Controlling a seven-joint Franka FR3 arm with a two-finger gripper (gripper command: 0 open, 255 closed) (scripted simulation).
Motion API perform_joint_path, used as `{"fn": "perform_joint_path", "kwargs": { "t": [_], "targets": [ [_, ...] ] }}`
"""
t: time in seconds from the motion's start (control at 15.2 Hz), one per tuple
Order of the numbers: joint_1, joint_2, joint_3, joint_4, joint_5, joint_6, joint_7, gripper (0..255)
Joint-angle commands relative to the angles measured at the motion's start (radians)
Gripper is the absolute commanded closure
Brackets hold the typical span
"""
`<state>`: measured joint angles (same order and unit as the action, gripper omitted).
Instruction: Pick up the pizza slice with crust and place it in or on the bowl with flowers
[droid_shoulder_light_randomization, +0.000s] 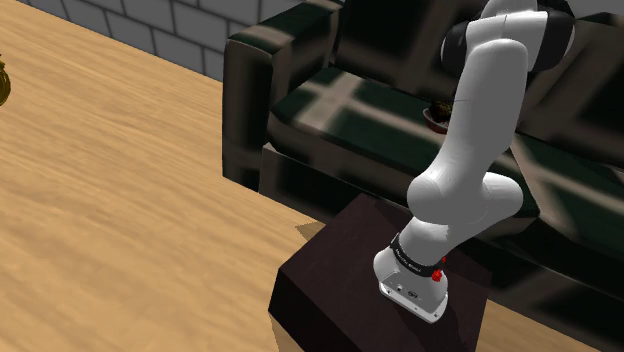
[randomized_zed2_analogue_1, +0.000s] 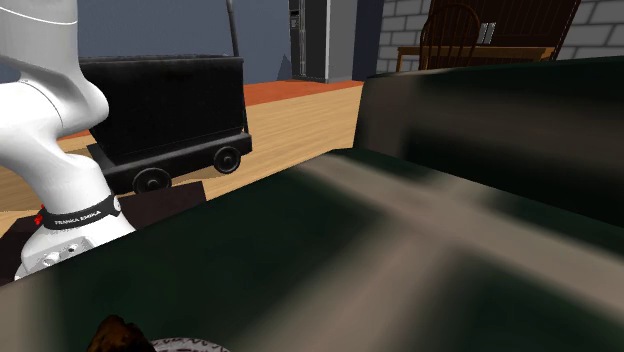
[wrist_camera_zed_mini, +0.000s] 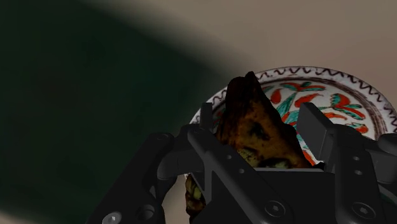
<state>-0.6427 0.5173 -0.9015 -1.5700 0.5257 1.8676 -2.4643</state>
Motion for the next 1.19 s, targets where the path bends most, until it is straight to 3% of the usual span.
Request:
{"fn": "perform_joint_path", "kwargs": {
  "t": [0.0,0.33,0.59,1.12],
  "targets": [
    [0.0,0.001,0.001,-0.001,0.0,0.0,0.0,0],
    [0.0,0.001,0.001,-0.001,0.0,0.0,0.0,0],
    [-0.015,-0.026,-0.018,0.093,-0.03,-0.108,0.023,0],
    [-0.015,-0.026,-0.018,0.093,-0.03,-0.108,0.023,0]
  ]
}}
